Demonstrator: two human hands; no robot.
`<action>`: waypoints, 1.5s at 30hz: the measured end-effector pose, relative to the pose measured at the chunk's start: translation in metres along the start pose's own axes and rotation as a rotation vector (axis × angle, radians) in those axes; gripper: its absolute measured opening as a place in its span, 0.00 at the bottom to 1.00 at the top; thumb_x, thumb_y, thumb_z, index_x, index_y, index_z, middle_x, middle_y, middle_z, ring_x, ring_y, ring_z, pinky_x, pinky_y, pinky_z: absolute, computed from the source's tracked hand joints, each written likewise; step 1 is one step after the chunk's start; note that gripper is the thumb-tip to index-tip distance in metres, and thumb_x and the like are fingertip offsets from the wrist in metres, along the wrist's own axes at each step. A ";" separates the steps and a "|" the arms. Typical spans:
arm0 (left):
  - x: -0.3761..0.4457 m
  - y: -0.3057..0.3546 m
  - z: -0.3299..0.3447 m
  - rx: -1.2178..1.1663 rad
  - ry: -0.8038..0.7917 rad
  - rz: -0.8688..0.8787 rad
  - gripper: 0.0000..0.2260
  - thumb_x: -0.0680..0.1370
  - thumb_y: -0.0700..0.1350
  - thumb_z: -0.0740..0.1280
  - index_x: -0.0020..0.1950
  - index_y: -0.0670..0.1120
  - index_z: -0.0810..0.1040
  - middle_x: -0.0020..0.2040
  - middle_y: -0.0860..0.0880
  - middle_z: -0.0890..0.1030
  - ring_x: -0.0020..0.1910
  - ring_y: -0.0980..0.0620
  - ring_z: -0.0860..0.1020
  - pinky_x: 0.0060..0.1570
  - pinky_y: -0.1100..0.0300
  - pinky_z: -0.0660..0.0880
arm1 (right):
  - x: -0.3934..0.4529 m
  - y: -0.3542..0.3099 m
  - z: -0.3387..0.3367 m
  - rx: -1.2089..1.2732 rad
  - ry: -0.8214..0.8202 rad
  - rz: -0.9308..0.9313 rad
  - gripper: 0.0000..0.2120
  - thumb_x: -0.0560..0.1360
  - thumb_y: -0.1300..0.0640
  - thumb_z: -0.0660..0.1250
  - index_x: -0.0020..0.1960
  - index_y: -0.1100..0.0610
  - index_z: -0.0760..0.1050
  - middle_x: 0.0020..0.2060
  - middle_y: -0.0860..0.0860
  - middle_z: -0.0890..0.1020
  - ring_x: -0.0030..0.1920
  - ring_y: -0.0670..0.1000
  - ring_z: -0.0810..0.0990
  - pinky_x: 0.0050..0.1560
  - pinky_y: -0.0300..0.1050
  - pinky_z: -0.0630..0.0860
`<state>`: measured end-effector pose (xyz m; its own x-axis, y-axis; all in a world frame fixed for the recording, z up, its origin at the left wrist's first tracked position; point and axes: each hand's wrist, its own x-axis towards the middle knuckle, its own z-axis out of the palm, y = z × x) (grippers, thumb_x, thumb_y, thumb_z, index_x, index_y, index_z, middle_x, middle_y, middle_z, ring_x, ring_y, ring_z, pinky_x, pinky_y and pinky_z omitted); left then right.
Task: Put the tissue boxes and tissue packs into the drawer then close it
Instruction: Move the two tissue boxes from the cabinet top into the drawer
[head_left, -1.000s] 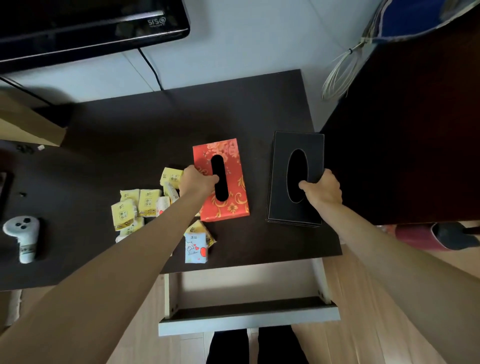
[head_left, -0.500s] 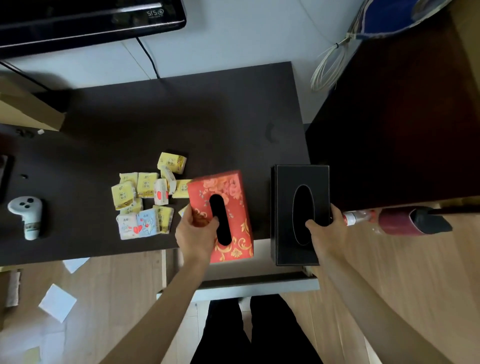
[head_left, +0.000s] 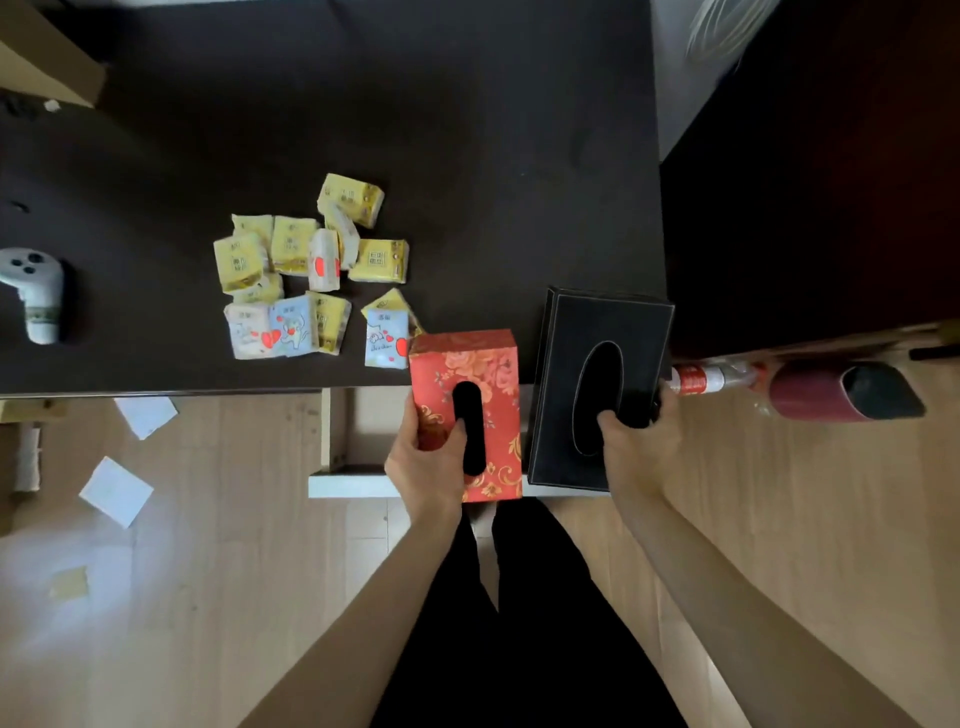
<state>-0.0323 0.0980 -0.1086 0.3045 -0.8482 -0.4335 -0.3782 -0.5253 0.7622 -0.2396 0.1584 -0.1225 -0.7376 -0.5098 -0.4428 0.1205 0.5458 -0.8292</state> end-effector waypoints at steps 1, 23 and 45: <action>-0.001 -0.003 0.002 -0.013 0.007 -0.008 0.24 0.70 0.51 0.76 0.65 0.63 0.77 0.43 0.68 0.82 0.43 0.68 0.80 0.42 0.76 0.74 | -0.002 0.003 0.000 -0.011 -0.003 -0.008 0.27 0.69 0.67 0.73 0.66 0.55 0.74 0.54 0.54 0.83 0.55 0.54 0.84 0.58 0.57 0.83; -0.071 -0.063 -0.031 0.191 -0.105 -0.165 0.23 0.72 0.47 0.76 0.67 0.55 0.77 0.43 0.65 0.80 0.43 0.65 0.79 0.36 0.78 0.69 | -0.073 0.060 -0.034 -0.420 -0.118 0.168 0.35 0.69 0.63 0.75 0.73 0.53 0.66 0.58 0.52 0.80 0.47 0.44 0.80 0.39 0.31 0.77; -0.002 -0.116 -0.013 0.359 -0.184 -0.211 0.22 0.72 0.46 0.75 0.64 0.46 0.76 0.49 0.50 0.82 0.48 0.48 0.80 0.52 0.52 0.78 | -0.026 0.097 0.008 -1.156 -0.384 -0.412 0.55 0.70 0.50 0.80 0.83 0.60 0.48 0.83 0.58 0.58 0.81 0.59 0.60 0.78 0.54 0.65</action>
<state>0.0225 0.1614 -0.1894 0.2595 -0.7011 -0.6641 -0.6133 -0.6509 0.4475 -0.2029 0.2192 -0.1938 -0.3218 -0.8303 -0.4551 -0.8549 0.4613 -0.2371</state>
